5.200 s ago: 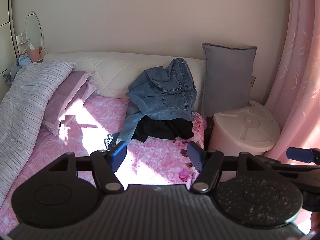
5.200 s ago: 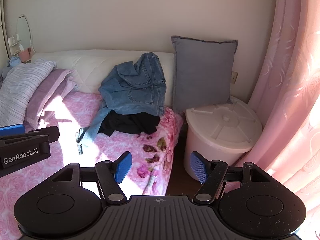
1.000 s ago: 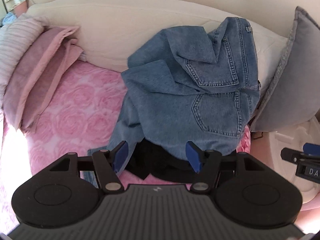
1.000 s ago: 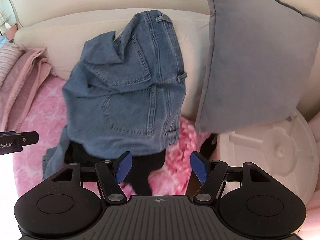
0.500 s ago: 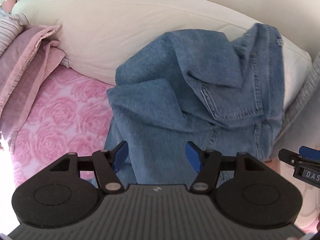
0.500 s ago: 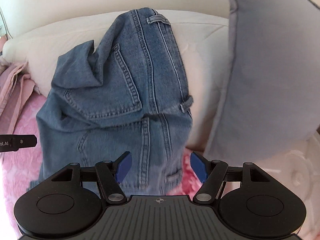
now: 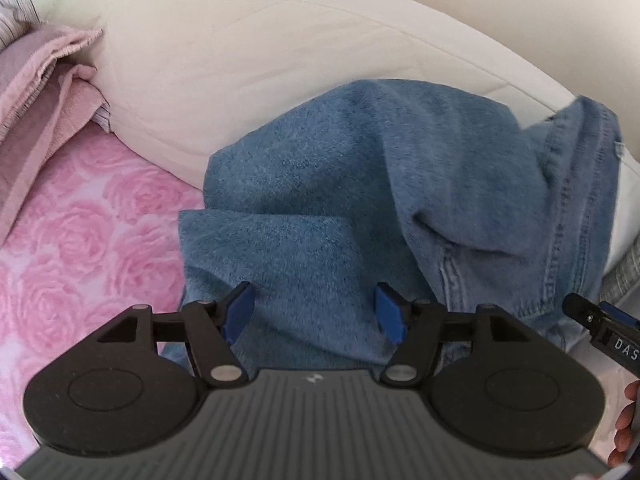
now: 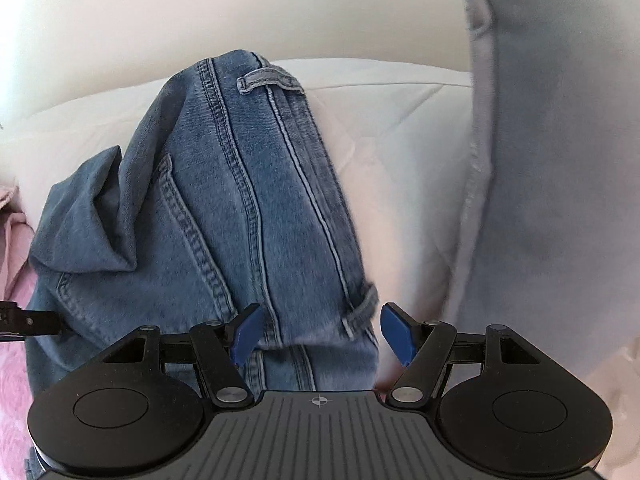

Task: Fold clothes
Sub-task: 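Grasp the blue jeans with both grippers, then lift the jeans with both grippers and lay them flat on the bed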

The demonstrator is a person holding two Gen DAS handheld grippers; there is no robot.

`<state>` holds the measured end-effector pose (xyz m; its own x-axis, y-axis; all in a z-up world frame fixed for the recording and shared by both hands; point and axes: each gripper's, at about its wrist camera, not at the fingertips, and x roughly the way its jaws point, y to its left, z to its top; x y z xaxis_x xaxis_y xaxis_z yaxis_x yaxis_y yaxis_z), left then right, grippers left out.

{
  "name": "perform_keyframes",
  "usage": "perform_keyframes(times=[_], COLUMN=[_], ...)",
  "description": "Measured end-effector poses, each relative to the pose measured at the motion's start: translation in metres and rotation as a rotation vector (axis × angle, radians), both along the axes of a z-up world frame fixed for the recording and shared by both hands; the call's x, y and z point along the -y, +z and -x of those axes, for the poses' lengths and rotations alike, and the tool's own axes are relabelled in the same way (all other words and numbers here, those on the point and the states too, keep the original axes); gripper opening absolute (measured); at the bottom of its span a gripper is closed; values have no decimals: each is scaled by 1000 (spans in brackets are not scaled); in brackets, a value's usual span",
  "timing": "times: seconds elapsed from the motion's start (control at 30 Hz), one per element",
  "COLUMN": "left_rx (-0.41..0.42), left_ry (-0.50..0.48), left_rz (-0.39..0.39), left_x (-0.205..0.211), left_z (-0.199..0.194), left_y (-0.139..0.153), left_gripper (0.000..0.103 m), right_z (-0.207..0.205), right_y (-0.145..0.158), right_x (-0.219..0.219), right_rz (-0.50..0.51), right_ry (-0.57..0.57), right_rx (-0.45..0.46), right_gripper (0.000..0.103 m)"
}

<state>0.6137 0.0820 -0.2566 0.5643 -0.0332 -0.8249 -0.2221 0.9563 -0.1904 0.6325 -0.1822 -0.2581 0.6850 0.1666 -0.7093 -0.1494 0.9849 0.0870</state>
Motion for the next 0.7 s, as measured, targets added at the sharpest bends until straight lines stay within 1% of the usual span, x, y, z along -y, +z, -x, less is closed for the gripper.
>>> perform_keyframes(times=[0.13,0.17,0.2,0.23,0.27,0.3,0.33,0.37,0.4,0.43,0.53,0.63,0.7], left_rx=[10,16,21,25,29,33,37,42,48,62,107,172,210], left_ry=[8,7,6,5,4,3,2,-6,-9,-5,14,64,110], left_rz=[26,31,35,44,53,63,72,77,81,84,97,126,152], left_x=[-3,-4,-4,-5,-6,-6,-7,-7,-7,-9,-16,-31,-46], left_z=[-7,-8,-8,-6,-4,-3,-1,2,6,12,33,67,98], left_y=[-12,-14,-15,-15,-14,-13,-13,-11,-8,-3,14,40,60], left_gripper=[61,57,48,44,37,31,26,18,14,13,9,8,7], right_z=[-10,-10,-9,-9,-7,-4,-1,4,11,19,46,72,91], right_y=[-11,-13,-13,-14,-13,-10,-6,-1,6,14,45,82,112], right_x=[-1,-2,-2,-3,-4,-4,-5,-7,-10,-12,-18,-23,-29], right_rz=[-10,-1,11,23,35,35,34,47,59,65,57,23,-13], right_ry=[27,38,53,67,86,110,131,149,168,189,238,290,338], right_rx=[29,35,42,48,51,52,51,58,78,103,187,283,350], right_gripper=[68,68,68,57,53,42,33,31,26,24,22,21,21])
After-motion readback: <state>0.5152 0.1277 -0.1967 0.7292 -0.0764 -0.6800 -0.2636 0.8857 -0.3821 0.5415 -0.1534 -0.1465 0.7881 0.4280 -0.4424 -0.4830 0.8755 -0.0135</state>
